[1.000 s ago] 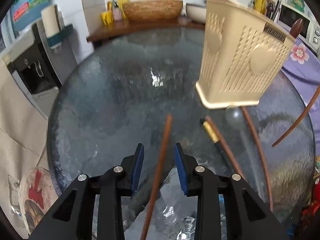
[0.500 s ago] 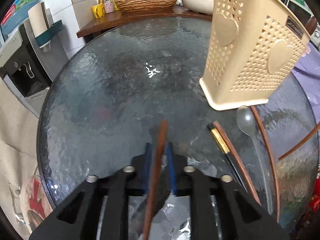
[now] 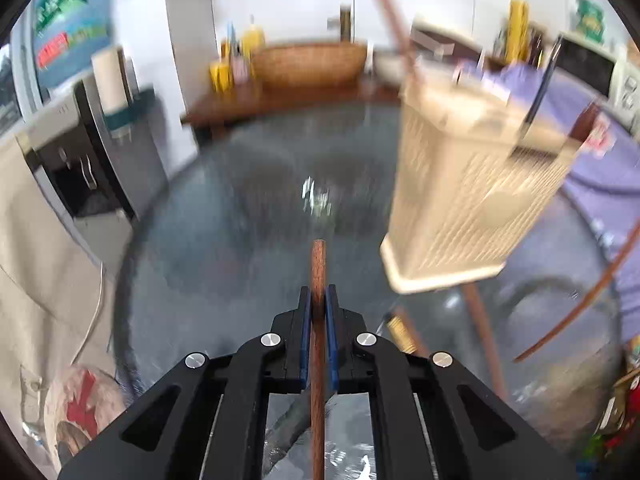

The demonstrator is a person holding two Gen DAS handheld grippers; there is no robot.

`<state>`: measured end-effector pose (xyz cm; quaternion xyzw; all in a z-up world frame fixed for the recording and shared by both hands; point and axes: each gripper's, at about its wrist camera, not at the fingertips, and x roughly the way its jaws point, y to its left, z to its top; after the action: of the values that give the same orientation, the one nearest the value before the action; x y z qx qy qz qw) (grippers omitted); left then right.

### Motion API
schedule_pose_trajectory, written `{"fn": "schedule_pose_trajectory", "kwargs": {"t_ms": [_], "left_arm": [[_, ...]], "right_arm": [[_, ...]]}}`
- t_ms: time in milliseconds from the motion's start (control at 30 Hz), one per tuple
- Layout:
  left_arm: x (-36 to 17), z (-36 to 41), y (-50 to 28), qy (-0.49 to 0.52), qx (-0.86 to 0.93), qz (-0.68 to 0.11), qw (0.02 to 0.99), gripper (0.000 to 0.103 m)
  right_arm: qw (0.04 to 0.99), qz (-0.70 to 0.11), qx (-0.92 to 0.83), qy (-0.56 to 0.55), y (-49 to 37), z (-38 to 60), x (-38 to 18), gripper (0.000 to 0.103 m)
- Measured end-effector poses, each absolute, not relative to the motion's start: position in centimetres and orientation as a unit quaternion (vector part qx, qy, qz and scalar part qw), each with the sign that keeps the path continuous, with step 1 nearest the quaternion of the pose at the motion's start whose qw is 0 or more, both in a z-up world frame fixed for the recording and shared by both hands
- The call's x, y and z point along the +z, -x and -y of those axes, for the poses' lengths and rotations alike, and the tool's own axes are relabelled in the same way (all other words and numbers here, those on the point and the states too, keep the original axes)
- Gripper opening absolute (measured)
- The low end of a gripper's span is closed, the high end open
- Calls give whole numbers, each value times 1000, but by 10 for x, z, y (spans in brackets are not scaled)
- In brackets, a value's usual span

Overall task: Organize utensils
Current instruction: 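Grasp another wooden chopstick from the table with the left tool, then carry the left tool's chopstick over the holder and lower both chopsticks in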

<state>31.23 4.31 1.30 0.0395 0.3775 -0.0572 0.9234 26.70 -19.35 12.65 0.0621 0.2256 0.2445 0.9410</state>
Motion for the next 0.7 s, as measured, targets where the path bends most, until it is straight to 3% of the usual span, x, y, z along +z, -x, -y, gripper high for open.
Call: {"fn": "schedule_pose_trajectory", "kwargs": {"t_ms": [300,700], "left_arm": [[121,-22,-256,-19,-109,-245,963,7],[176,2,-251,-7,-155,-209,965,7]], "right_arm": [[940,-211,260,-63,-262,194,149,7],[943,-191,269,-48,-264,188,187,7]]}}
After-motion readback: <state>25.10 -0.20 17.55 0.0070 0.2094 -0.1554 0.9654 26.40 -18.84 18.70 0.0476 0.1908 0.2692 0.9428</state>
